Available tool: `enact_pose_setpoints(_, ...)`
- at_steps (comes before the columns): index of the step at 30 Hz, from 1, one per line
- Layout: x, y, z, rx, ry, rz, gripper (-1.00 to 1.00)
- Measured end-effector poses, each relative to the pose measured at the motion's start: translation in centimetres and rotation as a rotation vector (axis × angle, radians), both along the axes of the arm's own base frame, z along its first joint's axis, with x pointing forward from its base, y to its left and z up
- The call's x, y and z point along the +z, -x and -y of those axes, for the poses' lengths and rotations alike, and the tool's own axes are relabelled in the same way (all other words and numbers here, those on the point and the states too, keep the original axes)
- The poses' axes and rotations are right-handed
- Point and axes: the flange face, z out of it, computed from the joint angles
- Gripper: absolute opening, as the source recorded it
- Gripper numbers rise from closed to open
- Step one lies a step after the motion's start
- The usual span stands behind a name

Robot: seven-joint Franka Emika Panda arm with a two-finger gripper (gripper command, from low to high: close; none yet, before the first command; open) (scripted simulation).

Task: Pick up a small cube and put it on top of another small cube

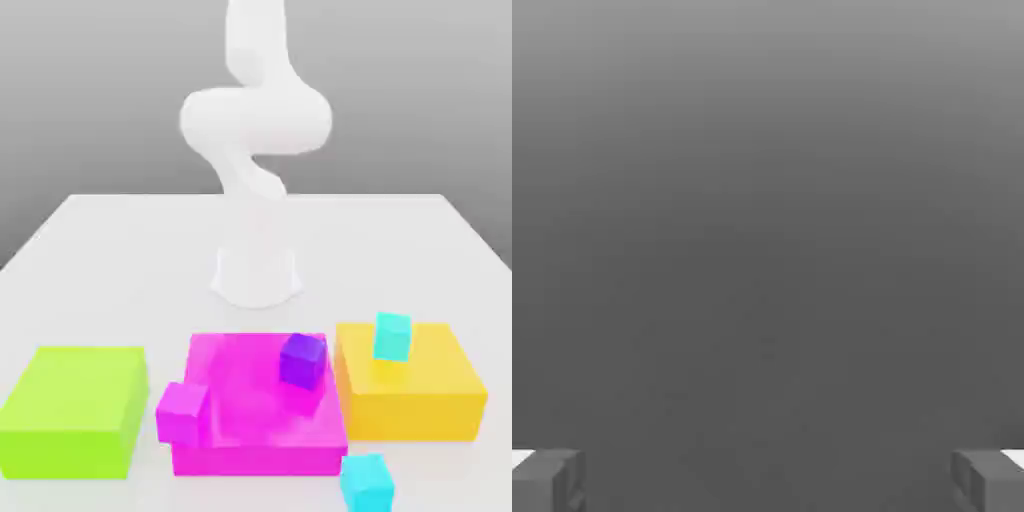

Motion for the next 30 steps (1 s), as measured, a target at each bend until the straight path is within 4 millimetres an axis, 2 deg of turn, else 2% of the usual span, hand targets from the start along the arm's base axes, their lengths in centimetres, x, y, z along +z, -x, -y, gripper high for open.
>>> enact_pose_setpoints(3, -4.7, -3.8, -1.3, 0.003, 0.019, -0.084, 0.00)
enact_pose_setpoints(7, -11.3, -7.7, -3.0, 0.013, 0.038, -0.191, 0.00)
enact_pose_setpoints(11, -18.3, -10.4, -4.6, 0.028, 0.053, -0.297, 0.00)
enact_pose_setpoints(14, -23.8, -11.7, -5.9, 0.044, 0.060, -0.376, 0.00)
enact_pose_setpoints(20, -35.0, -12.3, -8.8, 0.088, 0.064, -0.533, 0.00)
enact_pose_setpoints(26, -45.8, -10.3, -11.2, 0.126, 0.046, -0.691, 0.00)
enact_pose_setpoints(30, -51.6, -9.6, -11.8, 0.136, 0.038, -0.729, 0.00)
